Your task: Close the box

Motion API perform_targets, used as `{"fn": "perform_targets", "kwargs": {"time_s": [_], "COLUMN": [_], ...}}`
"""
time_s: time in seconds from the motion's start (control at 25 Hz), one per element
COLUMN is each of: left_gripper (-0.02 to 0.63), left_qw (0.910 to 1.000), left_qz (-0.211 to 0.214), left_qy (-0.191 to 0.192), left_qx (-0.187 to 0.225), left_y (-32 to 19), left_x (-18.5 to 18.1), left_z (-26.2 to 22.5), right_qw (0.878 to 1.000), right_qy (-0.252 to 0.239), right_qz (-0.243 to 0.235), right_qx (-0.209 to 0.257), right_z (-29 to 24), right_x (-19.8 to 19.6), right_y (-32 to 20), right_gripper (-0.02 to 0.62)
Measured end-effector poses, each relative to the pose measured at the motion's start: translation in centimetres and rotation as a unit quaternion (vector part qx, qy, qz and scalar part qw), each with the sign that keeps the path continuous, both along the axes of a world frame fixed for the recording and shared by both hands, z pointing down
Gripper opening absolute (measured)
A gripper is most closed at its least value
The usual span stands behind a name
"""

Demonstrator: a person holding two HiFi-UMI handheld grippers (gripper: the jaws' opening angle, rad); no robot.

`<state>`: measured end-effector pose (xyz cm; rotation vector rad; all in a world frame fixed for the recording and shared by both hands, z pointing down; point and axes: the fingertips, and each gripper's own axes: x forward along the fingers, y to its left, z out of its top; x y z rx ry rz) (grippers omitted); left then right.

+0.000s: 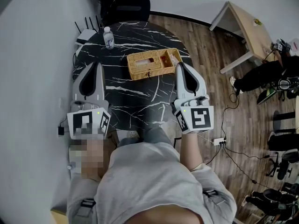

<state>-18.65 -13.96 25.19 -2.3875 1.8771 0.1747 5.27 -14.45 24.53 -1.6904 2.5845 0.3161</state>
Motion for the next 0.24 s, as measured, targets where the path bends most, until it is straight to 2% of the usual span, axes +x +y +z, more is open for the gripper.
{"fn": "perform_targets", "kwargs": {"time_s": [0.24], "left_gripper": [0.073], "left_qw": [1.0], "left_qz": [0.002], "left_qy": [-0.001], "left_qx": [-0.001], "left_y": [-0.03], "left_x": [0.07], "left_z": [0.31], "right_qw": [1.0], "right_qy": [0.001], "right_qz": [0.0], "right_qx": [0.0], "right_z": [0.16], "right_x": [-0.1], "right_y": [0.03], "right_gripper": [0.005]}}
